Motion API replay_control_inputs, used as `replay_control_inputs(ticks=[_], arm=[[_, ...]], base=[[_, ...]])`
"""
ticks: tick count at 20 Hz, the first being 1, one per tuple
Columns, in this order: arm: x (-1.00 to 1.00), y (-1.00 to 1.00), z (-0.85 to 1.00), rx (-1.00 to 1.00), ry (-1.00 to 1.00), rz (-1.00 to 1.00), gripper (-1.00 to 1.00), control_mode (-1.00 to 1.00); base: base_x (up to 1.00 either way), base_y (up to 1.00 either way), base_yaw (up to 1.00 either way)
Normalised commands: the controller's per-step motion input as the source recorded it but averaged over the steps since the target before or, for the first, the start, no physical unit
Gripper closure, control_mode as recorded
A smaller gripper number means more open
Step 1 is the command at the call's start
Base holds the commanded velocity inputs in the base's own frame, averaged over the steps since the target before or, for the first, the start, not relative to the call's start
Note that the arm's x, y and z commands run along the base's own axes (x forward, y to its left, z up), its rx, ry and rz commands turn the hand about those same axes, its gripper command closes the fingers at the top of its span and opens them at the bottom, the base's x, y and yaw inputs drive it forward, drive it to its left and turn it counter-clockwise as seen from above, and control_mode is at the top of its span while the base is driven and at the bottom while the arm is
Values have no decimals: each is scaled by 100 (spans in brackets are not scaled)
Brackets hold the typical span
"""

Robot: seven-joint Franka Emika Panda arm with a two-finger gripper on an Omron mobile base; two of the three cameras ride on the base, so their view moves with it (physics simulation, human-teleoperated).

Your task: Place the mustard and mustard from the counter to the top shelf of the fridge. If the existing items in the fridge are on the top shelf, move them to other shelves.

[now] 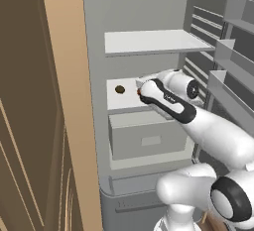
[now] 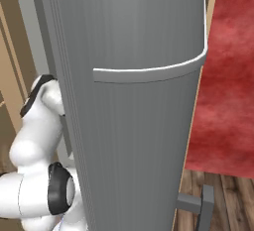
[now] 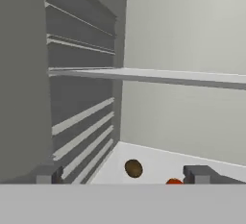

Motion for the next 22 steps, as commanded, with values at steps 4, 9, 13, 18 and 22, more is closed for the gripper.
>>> replay_control_inputs(ticks=[4, 9, 13, 18, 22], arm=[[-100, 29, 100, -39, 33, 24, -100, -100], [-100, 1, 84, -20, 27, 19, -100, -100], [-100, -3, 67, -11, 25, 7, -100, -100], [-97, 0, 17, -17, 27, -1, -100, -100], [-64, 0, -55, -24, 13, -3, -100, -100]], base=[[0, 0, 0], [0, 0, 0], [0, 0, 0], [0, 0, 0], [0, 0, 0]])
